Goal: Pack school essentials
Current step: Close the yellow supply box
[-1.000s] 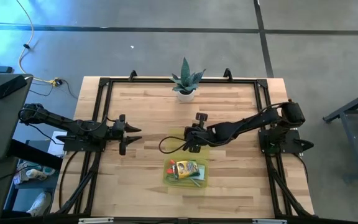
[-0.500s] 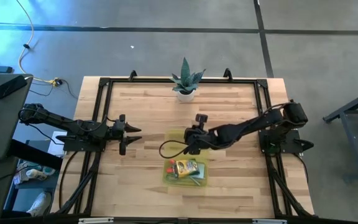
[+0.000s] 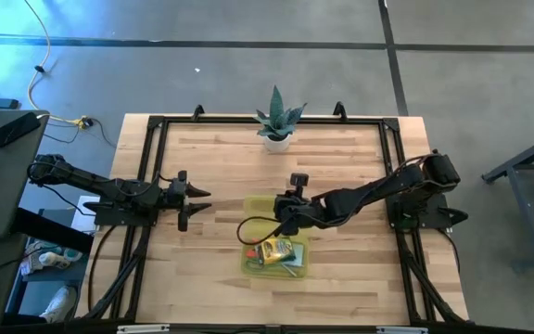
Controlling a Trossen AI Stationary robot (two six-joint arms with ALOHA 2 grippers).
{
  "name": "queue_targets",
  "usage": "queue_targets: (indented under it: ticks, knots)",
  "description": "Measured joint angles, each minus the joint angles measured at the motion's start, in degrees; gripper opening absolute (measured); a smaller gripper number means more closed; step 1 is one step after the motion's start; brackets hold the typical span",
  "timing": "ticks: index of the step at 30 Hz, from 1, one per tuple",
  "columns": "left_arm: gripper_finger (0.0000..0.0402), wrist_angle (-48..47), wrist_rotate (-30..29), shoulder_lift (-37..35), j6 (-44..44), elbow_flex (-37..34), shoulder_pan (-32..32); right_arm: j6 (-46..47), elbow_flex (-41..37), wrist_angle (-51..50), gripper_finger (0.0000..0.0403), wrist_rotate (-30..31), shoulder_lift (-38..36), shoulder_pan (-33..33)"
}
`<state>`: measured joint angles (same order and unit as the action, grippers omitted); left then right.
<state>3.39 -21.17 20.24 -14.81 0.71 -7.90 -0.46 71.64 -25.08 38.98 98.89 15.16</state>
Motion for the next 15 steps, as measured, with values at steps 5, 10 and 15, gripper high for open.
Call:
queue_targets:
  ticks: [5,10,15]
  knots:
    - [0.0161,0.0,0.0,0.0,0.0,0.0,0.0,-0.6,0.0,0.0,0.0026,-0.1,0.0,0.0]
    - [0.0161,0.0,0.0,0.0,0.0,0.0,0.0,-1.1,0.0,0.3,0.0026,0.5,0.0,0.0]
    - [0.0161,0.1,0.0,0.0,0.0,0.0,0.0,-1.6,0.0,0.5,0.0026,0.6,0.0,0.0]
